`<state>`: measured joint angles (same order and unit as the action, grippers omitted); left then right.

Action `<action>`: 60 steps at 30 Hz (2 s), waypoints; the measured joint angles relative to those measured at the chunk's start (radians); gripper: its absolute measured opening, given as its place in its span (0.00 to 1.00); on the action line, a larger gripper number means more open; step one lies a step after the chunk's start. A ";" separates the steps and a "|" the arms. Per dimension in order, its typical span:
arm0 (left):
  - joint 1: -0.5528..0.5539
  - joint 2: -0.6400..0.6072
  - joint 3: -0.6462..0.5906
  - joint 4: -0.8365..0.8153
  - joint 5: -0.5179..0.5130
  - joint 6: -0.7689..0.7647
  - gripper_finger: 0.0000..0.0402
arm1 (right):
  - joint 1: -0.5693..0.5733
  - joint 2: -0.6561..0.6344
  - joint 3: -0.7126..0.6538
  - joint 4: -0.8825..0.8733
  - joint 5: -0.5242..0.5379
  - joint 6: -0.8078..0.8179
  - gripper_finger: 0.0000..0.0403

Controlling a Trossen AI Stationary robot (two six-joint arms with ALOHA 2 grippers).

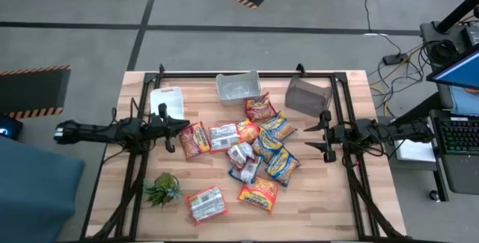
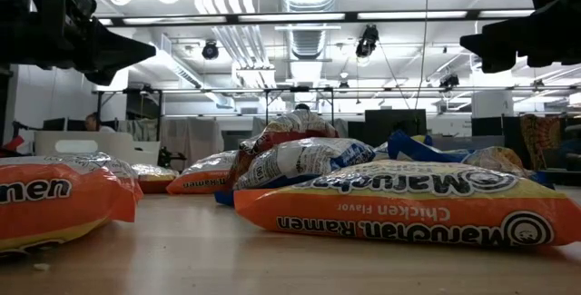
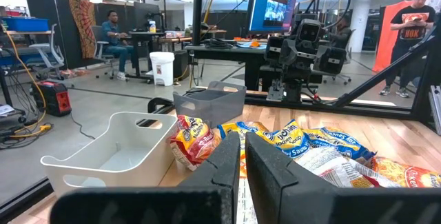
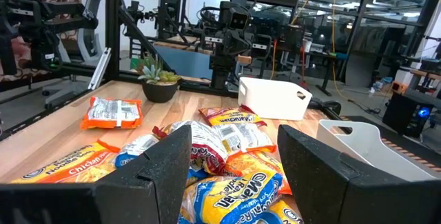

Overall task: Sort Maruchan noodles
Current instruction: Put the middle blue noodle pack into the gray bin

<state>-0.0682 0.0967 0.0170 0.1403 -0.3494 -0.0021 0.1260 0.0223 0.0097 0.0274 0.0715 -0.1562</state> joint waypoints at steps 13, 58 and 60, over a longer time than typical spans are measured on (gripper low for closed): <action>0.000 0.000 0.000 0.008 -0.002 0.000 0.02 | 0.000 0.001 0.000 0.021 0.074 0.606 0.51; -0.007 0.878 0.511 0.365 0.282 -0.269 0.02 | -0.271 0.619 0.584 -0.491 0.099 0.853 0.51; -0.007 0.917 0.563 0.258 0.280 -0.268 0.02 | -0.271 0.651 0.595 -0.488 0.068 0.853 0.51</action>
<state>-0.0750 1.0141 0.5798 0.3979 -0.0696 -0.2705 -0.1448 0.6729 0.6043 -0.4605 0.1396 0.6964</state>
